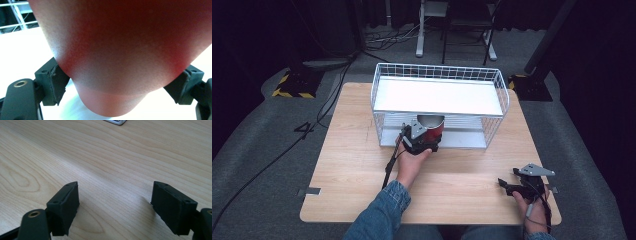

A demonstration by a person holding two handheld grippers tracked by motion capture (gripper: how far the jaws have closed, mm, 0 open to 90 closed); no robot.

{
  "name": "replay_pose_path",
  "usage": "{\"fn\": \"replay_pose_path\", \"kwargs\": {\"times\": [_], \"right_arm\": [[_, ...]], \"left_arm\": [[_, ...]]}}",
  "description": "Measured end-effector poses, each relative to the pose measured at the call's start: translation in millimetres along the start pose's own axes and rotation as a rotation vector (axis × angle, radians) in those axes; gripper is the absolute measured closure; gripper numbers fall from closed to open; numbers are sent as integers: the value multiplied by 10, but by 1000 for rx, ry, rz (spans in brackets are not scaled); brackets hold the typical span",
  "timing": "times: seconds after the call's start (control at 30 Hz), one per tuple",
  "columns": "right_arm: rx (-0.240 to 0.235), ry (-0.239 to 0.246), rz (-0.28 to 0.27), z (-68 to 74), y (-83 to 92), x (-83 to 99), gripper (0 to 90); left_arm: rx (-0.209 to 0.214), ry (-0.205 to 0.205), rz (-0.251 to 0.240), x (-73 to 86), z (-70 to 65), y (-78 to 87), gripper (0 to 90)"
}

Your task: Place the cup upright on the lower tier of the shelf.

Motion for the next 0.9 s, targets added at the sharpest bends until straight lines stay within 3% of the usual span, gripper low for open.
{"fn": "replay_pose_path", "kwargs": {"times": [0.4, 0.77, 0.87, 0.9], "right_arm": [[-4, -13, 3, -12, -6, 1, 227], [1, -8, 1, -10, -4, 0, 227], [2, -4, 1, -9, -2, 1, 227], [3, -4, 1, -9, -2, 1, 227]], "left_arm": [[-7, 6, -1, -3, 62, -196, 167], [-8, -10, 41, 90, 95, -345, 167], [-6, 3, 53, 122, 99, -369, 167], [3, -32, 40, 116, 125, -394, 167]]}}
Point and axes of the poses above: each handheld gripper's, and its own axes: y roughly backward along the jaws, x roughly out of its underside, z roughly to its left, the point moved 7 cm from there along -y, roughly forward along the jaws, and after that the axes turned 12 degrees about -z, right-handed, at the moved point
